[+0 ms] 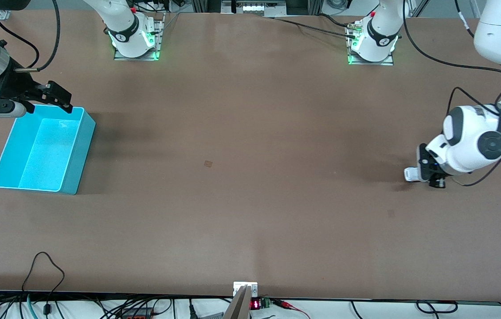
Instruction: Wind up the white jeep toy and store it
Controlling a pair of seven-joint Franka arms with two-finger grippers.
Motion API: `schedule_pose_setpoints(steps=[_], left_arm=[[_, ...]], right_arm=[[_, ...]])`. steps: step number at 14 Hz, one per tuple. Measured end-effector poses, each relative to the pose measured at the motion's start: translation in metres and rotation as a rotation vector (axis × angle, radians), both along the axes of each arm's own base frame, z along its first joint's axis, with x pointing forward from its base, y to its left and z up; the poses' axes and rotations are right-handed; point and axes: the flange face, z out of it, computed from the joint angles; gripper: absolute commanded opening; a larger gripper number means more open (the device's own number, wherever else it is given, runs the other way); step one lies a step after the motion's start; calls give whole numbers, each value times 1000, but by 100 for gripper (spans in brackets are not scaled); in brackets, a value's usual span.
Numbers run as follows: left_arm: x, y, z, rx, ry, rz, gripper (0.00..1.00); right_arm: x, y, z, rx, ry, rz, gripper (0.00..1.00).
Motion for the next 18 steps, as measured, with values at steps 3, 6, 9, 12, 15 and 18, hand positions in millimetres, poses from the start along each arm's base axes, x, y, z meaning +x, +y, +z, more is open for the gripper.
schedule_pose_setpoints(steps=[3, 6, 9, 12, 15, 18], left_arm=[[-4, 39, 0, -4, -3, -12, 30], [-9, 67, 0, -7, -6, -30, 30], [-11, 79, 0, -8, -7, -40, 31], [-11, 80, 0, -10, -7, -45, 71], [-17, 81, -12, -20, 24, -43, 100], [-20, 84, -23, -29, 43, -44, 100]], right_arm=[[0, 0, 0, 0, 0, 0, 100], [0, 0, 0, 0, 0, 0, 100], [0, 0, 0, 0, 0, 0, 100], [0, 0, 0, 0, 0, 0, 100], [0, 0, 0, 0, 0, 0, 100], [0, 0, 0, 0, 1, 0, 100]])
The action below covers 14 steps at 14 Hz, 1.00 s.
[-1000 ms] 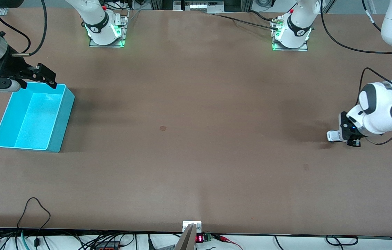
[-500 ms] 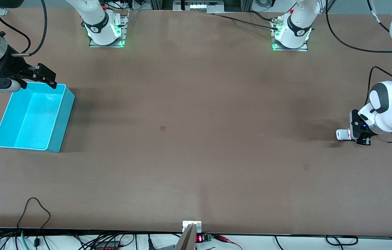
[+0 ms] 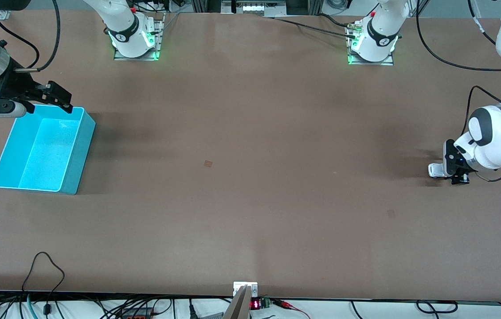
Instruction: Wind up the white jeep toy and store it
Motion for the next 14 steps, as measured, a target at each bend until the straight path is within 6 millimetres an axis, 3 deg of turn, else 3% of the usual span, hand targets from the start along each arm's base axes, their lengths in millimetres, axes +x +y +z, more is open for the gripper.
schedule_pose_setpoints(steps=[3, 5, 10, 14], left_arm=[[10, -1, 15, -4, 39, -5, 100], [18, -8, 36, -10, 79, -12, 100], [33, -44, 116, -5, 198, 66, 100], [46, -88, 174, 16, 288, 174, 100]], right_arm=[[0, 0, 0, 0, 0, 0, 100], [0, 0, 0, 0, 0, 0, 100], [0, 0, -1, 0, 1, 0, 100], [1, 0, -2, 0, 3, 0, 100]])
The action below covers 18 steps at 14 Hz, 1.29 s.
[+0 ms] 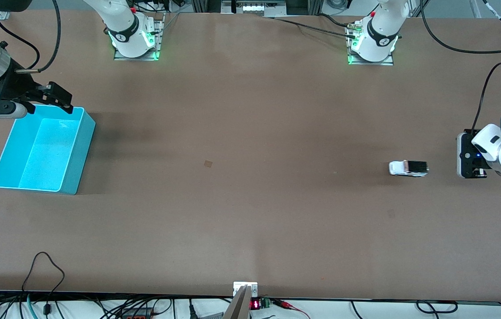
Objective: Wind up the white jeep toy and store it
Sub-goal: 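Open the left gripper and lift it away, letting the jeep roll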
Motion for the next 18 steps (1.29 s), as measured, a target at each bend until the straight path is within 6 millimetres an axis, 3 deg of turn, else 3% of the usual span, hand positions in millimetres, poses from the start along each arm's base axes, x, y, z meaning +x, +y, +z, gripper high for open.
schedule_pose_setpoints(steps=[6, 12, 15, 18], left_arm=[[7, -90, 77, 115, 62, 214, 100], [-3, -199, 148, 277, -37, 467, 100], [-7, -209, 180, 281, -145, 627, 100], [-14, -185, 203, 264, -259, 843, 100]], right_arm=[[0, 0, 0, 0, 0, 0, 100], [0, 0, 0, 0, 0, 0, 100], [0, 0, 0, 0, 0, 0, 100], [0, 0, 0, 0, 0, 0, 100]])
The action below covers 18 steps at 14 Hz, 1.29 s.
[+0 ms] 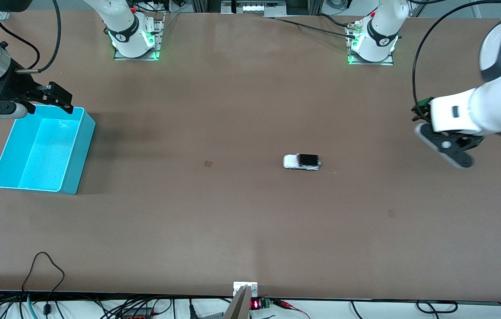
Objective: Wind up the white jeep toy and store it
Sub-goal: 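Open the left gripper and lift it away, letting the jeep roll, then move the right gripper over the rolled jeep and lower it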
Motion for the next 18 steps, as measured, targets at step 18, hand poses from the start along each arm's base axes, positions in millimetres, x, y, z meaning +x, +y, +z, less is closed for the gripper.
schedule_pose_setpoints(steps=[18], left_arm=[[-57, 29, 32, 16, -146, 492, 100]], right_arm=[[12, 23, -43, 2, 86, 260, 100]])
